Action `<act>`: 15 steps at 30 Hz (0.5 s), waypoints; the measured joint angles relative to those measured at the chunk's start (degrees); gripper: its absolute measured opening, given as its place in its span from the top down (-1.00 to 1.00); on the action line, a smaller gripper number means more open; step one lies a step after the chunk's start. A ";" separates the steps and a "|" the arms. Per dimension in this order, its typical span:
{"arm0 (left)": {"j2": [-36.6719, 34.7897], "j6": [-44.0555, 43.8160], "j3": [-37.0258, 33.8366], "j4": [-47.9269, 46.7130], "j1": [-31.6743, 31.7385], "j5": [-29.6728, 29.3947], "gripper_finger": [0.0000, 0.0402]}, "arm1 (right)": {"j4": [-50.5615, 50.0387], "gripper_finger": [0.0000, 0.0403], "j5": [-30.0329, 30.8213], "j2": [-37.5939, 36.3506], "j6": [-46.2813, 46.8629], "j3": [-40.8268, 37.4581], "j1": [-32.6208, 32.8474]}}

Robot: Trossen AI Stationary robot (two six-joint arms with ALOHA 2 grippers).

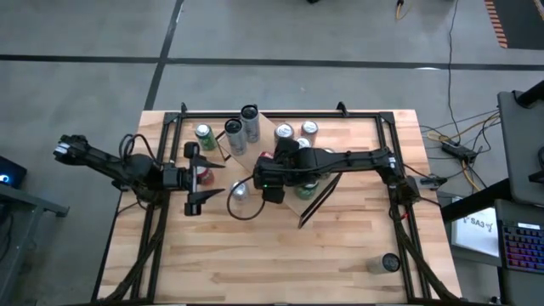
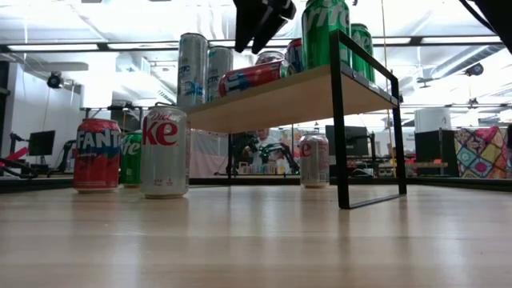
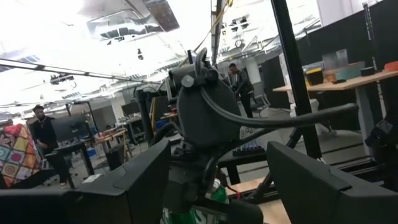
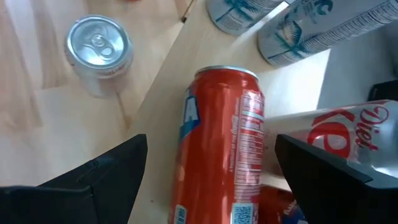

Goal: Place canned beverage on shelf
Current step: Put the right orange soda can on the shelf aligned with the other orange soda can

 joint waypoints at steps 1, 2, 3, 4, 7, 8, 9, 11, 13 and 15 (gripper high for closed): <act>-0.08 0.00 0.00 -0.14 0.00 0.00 -0.25 | 0.02 -0.69 0.37 0.00 0.17 -0.25 0.02; -0.06 0.00 0.00 -0.09 0.00 0.00 -0.25 | 0.02 -0.68 0.44 -0.04 0.27 -0.54 0.00; -0.06 0.00 0.00 -0.12 0.00 0.00 -0.25 | 0.01 -0.68 0.48 -0.07 0.37 -0.81 0.00; -0.06 0.00 0.00 -0.14 0.00 0.00 -0.25 | 0.08 -0.67 0.49 -0.07 0.40 -1.17 0.00; -0.02 0.00 0.00 -0.16 0.00 0.00 -0.25 | 0.40 -0.66 0.53 -0.07 0.53 -2.58 0.00; -0.02 0.00 0.00 -0.22 0.00 0.00 -0.25 | 0.51 -0.66 0.53 -0.07 0.62 -2.99 0.00; 0.01 0.00 0.00 -0.27 0.00 0.00 -0.25 | 0.66 -0.66 0.58 -0.07 0.84 -3.40 0.00; 0.00 0.08 0.00 -0.29 0.00 0.00 -0.25 | 0.88 -0.66 0.95 -0.07 1.29 -4.18 0.00; 0.05 0.21 0.00 -0.30 0.00 0.00 -0.25 | 0.87 -0.66 0.97 -0.09 1.48 -4.90 0.00; 0.05 0.26 0.00 -0.33 0.00 0.00 -0.25 | 1.16 -0.66 0.77 -0.09 1.48 -5.48 0.07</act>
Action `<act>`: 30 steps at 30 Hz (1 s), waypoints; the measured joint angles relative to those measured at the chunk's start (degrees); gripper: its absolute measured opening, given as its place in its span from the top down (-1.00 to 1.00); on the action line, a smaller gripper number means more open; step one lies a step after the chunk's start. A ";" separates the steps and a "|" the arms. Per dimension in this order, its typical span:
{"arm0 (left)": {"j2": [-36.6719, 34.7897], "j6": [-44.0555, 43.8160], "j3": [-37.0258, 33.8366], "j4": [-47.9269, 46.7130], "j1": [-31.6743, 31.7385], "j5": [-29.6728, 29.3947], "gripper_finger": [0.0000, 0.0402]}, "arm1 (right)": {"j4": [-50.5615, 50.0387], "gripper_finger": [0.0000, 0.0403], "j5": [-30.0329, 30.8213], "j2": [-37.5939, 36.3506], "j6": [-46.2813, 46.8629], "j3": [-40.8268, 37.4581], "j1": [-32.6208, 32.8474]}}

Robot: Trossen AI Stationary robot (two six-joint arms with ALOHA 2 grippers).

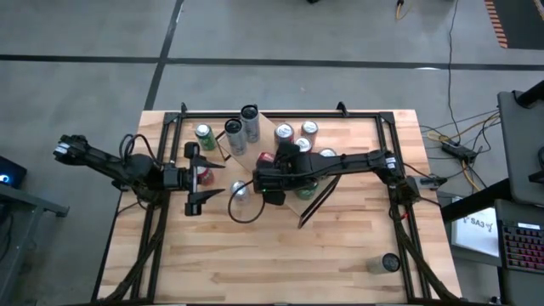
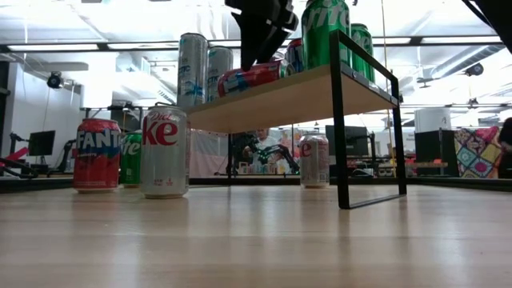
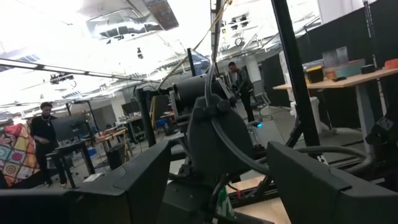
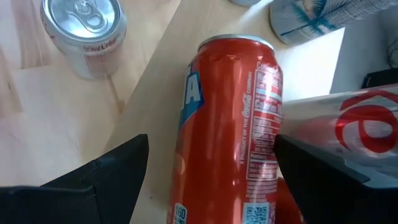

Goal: Place canned beverage on shelf
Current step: Put the right orange soda can on the shelf aligned with the other orange soda can

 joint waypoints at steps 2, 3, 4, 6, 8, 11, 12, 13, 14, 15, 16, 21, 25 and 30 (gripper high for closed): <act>0.00 0.05 0.00 0.00 0.00 0.02 -0.25 | 0.65 -0.66 -0.23 0.00 0.00 -0.29 0.16; 0.00 0.09 0.00 0.00 0.00 0.00 -0.25 | 0.99 -0.66 -0.32 0.00 0.00 -0.30 0.29; 0.00 0.13 0.00 -0.01 0.00 0.02 -0.25 | 1.23 -0.66 -0.37 0.00 0.00 -0.30 0.47; 0.00 0.13 0.00 0.00 0.00 0.02 -0.25 | 1.28 -0.66 -0.34 0.00 -0.04 -0.16 0.86; 0.00 0.14 0.00 -0.01 0.00 0.02 -0.25 | 1.26 -0.66 -0.44 0.00 0.00 0.18 1.26; 0.03 0.23 0.00 -0.02 0.00 0.02 -0.25 | 1.20 -0.66 -0.40 0.00 -0.02 1.13 1.60; 0.07 0.33 0.00 -0.02 0.00 0.02 -0.25 | 1.21 -0.66 -0.40 0.00 -0.04 1.36 1.63; 0.09 0.35 0.00 -0.03 0.00 0.02 -0.25 | 1.15 -0.66 -0.17 -0.02 -0.08 1.56 1.63; 0.11 0.35 0.00 -0.05 0.00 0.02 -0.25 | 1.17 -0.66 0.53 -0.03 -0.14 1.67 1.62; 0.11 0.35 0.00 -0.15 0.00 0.02 -0.25 | 1.15 -0.66 1.45 -0.04 -0.53 1.69 1.59; 0.11 0.35 0.00 -0.16 0.00 0.02 -0.25 | 1.10 -0.66 2.42 -0.04 -0.95 1.69 1.59; 0.11 0.35 0.00 -0.14 0.00 0.03 -0.25 | 1.43 -0.66 3.80 0.06 -1.99 1.69 0.68; 0.20 0.35 0.00 -0.13 0.00 0.04 -0.25 | 1.31 -0.66 3.67 1.10 -2.21 1.56 -0.27; 0.22 0.35 0.00 -0.21 0.00 0.04 -0.25 | 0.99 -0.66 3.65 2.25 -2.21 1.56 -0.55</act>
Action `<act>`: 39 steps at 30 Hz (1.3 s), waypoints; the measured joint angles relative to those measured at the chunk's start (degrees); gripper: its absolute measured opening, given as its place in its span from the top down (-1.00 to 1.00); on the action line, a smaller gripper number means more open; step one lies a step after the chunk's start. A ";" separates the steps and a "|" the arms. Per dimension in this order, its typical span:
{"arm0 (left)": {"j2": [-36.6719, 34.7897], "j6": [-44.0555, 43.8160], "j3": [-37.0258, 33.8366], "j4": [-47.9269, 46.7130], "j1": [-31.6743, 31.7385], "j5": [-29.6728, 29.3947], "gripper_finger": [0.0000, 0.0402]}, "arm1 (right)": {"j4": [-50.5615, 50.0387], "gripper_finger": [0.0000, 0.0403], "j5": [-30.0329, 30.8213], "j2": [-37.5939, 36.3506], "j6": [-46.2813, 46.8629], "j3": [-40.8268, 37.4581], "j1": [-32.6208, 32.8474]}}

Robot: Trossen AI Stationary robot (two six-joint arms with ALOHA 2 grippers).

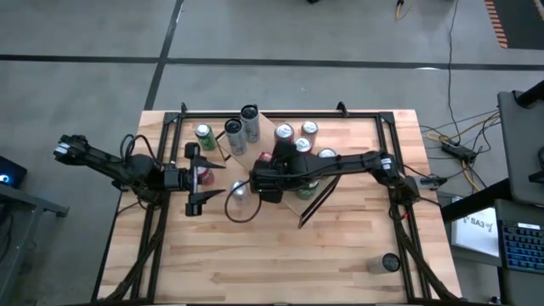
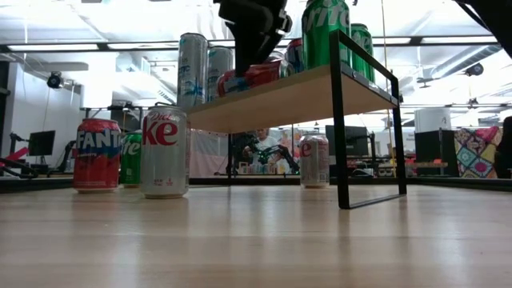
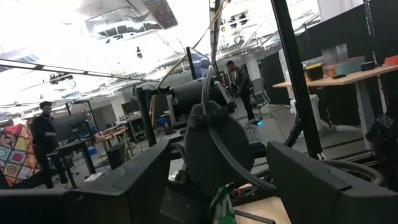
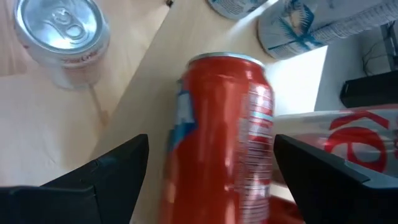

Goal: Place canned beverage on shelf
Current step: Put the right orange soda can on the shelf aligned with the other orange soda can

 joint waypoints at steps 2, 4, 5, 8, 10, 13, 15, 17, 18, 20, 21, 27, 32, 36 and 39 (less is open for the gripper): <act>-0.01 0.01 0.00 -0.05 0.01 0.00 -0.25 | -0.05 -0.66 -0.53 0.25 -0.02 0.00 0.02; 0.00 0.02 0.00 -0.05 0.01 0.00 -0.25 | 0.31 -0.66 -2.07 0.44 0.03 0.00 0.00; 0.00 0.03 0.00 -0.06 0.01 0.00 -0.25 | 0.28 -0.66 -2.80 0.46 0.09 0.00 -0.06; 0.00 0.04 0.00 -0.12 0.02 0.00 -0.25 | 0.29 -0.66 -3.19 0.70 0.19 -0.02 0.39; 0.00 0.05 0.00 -0.13 0.01 0.00 -0.25 | 0.29 -0.66 -3.17 0.70 0.17 0.00 0.65; 0.00 0.07 0.00 -0.16 0.02 0.00 -0.25 | 0.12 -0.66 -3.35 0.66 -0.13 0.15 0.59; 0.00 0.07 0.00 -0.18 0.02 0.00 -0.25 | 0.03 -0.66 -3.18 0.66 -0.64 -0.18 0.50; 0.00 0.07 0.00 -0.18 0.02 0.00 -0.25 | 0.08 -0.66 -3.03 0.74 -0.90 -0.44 0.37; 0.00 0.07 0.00 -0.18 0.02 0.00 -0.25 | 0.13 -0.66 -2.97 0.89 -0.95 -0.50 0.27; 0.00 0.07 0.00 -0.18 0.02 0.00 -0.25 | 0.17 -0.66 -3.04 1.35 -1.28 -0.50 0.13; 0.00 0.07 0.00 -0.19 0.02 0.00 -0.25 | 0.18 -0.66 -3.20 1.55 -1.61 -0.52 0.11; 0.00 0.07 0.00 -0.23 0.02 0.00 -0.25 | 1.34 -0.65 -4.50 3.17 -2.89 -0.55 0.11; 0.00 0.10 0.00 -0.23 0.02 0.00 -0.25 | 1.76 -0.60 -4.27 3.48 -3.02 -0.55 0.13; 0.00 0.35 0.00 -0.23 0.02 0.01 -0.25 | 2.02 -0.49 -4.16 3.50 -3.04 -0.54 0.13; 0.00 0.35 0.00 -0.23 0.02 0.02 -0.25 | 2.03 -0.42 -4.07 3.54 -3.04 -0.28 0.13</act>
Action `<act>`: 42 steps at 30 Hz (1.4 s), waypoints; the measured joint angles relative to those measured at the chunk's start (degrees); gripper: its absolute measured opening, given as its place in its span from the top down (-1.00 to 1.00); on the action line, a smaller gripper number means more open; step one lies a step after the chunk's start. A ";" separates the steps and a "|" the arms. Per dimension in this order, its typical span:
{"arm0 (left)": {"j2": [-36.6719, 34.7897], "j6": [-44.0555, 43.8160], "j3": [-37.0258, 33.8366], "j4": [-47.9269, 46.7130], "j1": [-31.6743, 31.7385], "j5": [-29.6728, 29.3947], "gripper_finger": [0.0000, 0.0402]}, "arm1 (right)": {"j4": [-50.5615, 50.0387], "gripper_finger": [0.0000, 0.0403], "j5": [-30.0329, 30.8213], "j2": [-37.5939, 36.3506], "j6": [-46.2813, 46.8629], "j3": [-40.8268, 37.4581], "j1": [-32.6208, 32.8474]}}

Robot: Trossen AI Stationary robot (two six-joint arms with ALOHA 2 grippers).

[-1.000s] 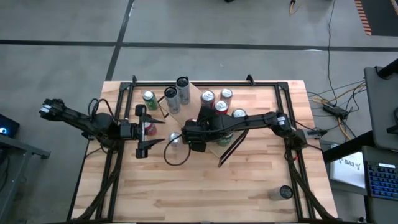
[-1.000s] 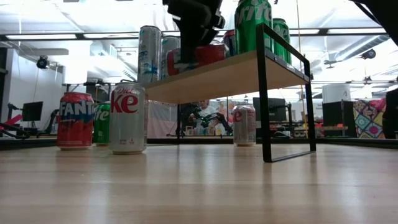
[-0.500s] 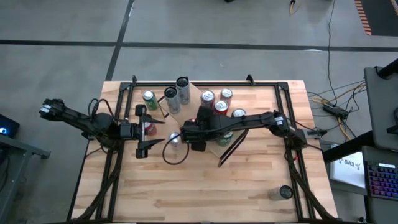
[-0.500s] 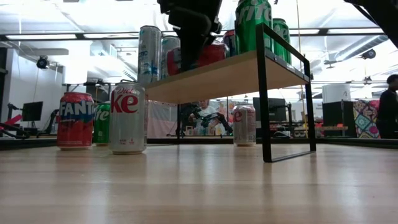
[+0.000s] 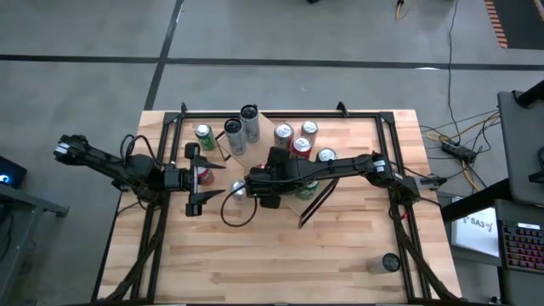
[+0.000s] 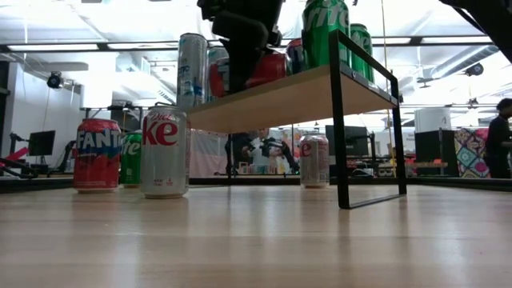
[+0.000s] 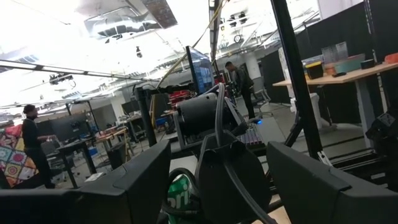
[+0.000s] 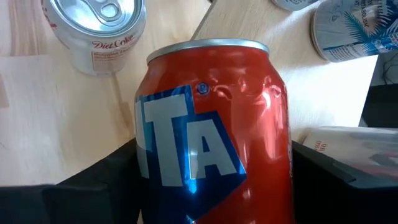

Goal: Place canned beverage on shelf
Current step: Put the right orange soda can on the shelf aligned with the other orange soda can

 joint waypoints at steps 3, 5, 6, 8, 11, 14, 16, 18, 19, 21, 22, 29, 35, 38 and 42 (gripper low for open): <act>0.00 0.00 0.00 0.00 0.00 0.00 -0.25 | -0.10 -0.42 -0.02 0.09 -0.05 0.57 0.00; 0.00 0.00 0.00 0.00 0.00 0.00 -0.25 | -0.10 -0.42 -0.23 0.04 -0.38 1.02 -0.02; 0.00 0.00 0.00 0.00 0.00 -0.02 -0.25 | 0.00 -0.42 -0.42 -0.05 -0.48 1.24 -0.01; 0.00 -0.02 0.00 0.00 0.00 0.01 -0.25 | 0.11 -0.42 -0.23 -0.41 -0.68 1.76 0.23; 0.00 -0.02 0.00 0.00 0.00 -0.02 -0.25 | 0.11 -0.42 2.08 -1.69 -1.98 2.85 1.31; 0.00 -0.01 0.00 0.00 0.00 0.01 -0.25 | 0.26 -0.42 2.94 -3.33 -3.88 4.24 2.79; 0.00 0.07 0.00 -0.13 0.00 0.01 -0.25 | 0.82 -0.42 3.12 -4.34 -4.74 4.69 4.00; 0.00 0.07 0.00 -0.31 0.00 0.01 -0.25 | 1.33 -0.42 2.97 -5.83 -4.92 4.69 5.65; 0.00 0.07 0.00 -0.30 0.00 0.01 -0.25 | 1.68 -0.42 3.06 -6.84 -4.98 4.69 6.48; 0.00 0.07 0.00 -0.28 0.00 0.01 -0.25 | 2.62 -0.42 3.97 -8.88 -5.37 4.67 8.40; 0.00 0.07 0.00 -0.14 0.00 0.01 -0.25 | 3.53 -0.42 4.63 -10.13 -6.04 4.67 9.35; 3.00 0.20 0.00 4.87 0.00 5.44 -0.25 | 11.93 -0.43 9.19 -15.62 -10.24 2.69 17.03; 9.93 2.87 0.00 15.44 -0.04 8.03 -0.25 | 18.83 -0.43 10.21 -18.03 -12.15 -3.91 23.26; 13.65 4.59 0.00 19.29 -0.13 8.05 -0.25 | 23.24 -0.43 11.93 -19.64 -12.11 -9.47 25.77; 17.55 5.66 -0.02 25.68 -0.56 8.03 -0.25 | 29.84 -0.43 13.40 -24.33 -10.82 -19.59 27.74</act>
